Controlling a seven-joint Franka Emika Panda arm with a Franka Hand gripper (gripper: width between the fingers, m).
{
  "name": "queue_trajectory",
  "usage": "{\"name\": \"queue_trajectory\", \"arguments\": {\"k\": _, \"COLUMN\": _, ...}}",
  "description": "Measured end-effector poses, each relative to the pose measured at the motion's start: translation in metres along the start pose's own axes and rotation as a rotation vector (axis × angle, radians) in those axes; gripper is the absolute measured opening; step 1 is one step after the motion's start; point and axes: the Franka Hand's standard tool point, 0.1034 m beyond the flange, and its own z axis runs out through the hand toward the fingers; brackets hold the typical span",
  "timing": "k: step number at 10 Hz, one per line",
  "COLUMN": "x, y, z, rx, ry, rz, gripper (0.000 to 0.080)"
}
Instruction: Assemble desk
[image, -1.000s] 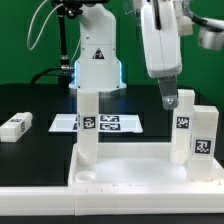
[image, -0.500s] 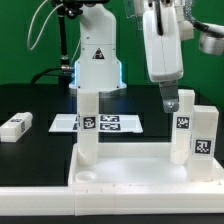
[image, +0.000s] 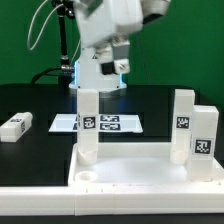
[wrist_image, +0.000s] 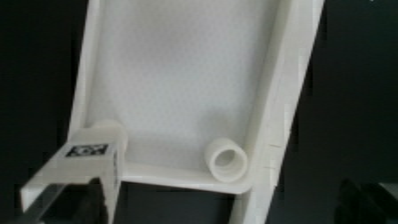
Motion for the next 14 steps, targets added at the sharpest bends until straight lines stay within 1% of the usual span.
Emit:
{"name": "queue_trajectory", "arguments": {"k": 3, "x": 0.000, "y": 0.002, "z": 0.002, "rx": -0.005, "ry": -0.001, "rz": -0.212, "gripper": 0.0649}}
{"name": "queue_trajectory", "arguments": {"k": 4, "x": 0.003, "y": 0.005, "z": 0.002, "rx": -0.004, "ry": -0.003, "rz": -0.308, "gripper": 0.0649}}
{"name": "queue_trajectory", "arguments": {"k": 5, "x": 0.021, "y": 0.021, "z": 0.001, "rx": -0.004, "ry": -0.010, "rz": -0.441, "gripper": 0.0649}}
{"name": "queue_trajectory", "arguments": {"k": 6, "x": 0.051, "y": 0.045, "z": -0.007, "rx": -0.009, "ry": -0.007, "rz": -0.583, "gripper": 0.0649}}
{"name": "queue_trajectory", "arguments": {"k": 7, "x": 0.076, "y": 0.067, "z": -0.009, "rx": -0.012, "ry": -0.007, "rz": -0.681, "gripper": 0.0649}}
{"name": "queue_trajectory", "arguments": {"k": 8, "x": 0.099, "y": 0.087, "z": -0.006, "rx": -0.027, "ry": -0.009, "rz": -0.836, "gripper": 0.0649}}
{"name": "queue_trajectory", "arguments": {"k": 9, "x": 0.127, "y": 0.116, "z": 0.009, "rx": -0.066, "ry": -0.019, "rz": -0.983, "gripper": 0.0649}}
{"name": "queue_trajectory", "arguments": {"k": 10, "x": 0.140, "y": 0.132, "z": 0.028, "rx": -0.093, "ry": -0.010, "rz": -1.028, "gripper": 0.0649}}
{"name": "queue_trajectory", "arguments": {"k": 11, "x": 0.126, "y": 0.126, "z": 0.033, "rx": -0.084, "ry": -0.031, "rz": -1.033, "gripper": 0.0649}}
{"name": "queue_trajectory", "arguments": {"k": 12, "x": 0.122, "y": 0.123, "z": 0.030, "rx": -0.076, "ry": -0.047, "rz": -1.040, "gripper": 0.0649}}
{"name": "queue_trajectory", "arguments": {"k": 13, "x": 0.126, "y": 0.127, "z": 0.031, "rx": -0.081, "ry": -0.043, "rz": -1.033, "gripper": 0.0649}}
{"name": "queue_trajectory", "arguments": {"k": 14, "x": 0.124, "y": 0.128, "z": 0.032, "rx": -0.085, "ry": -0.060, "rz": -1.030, "gripper": 0.0649}}
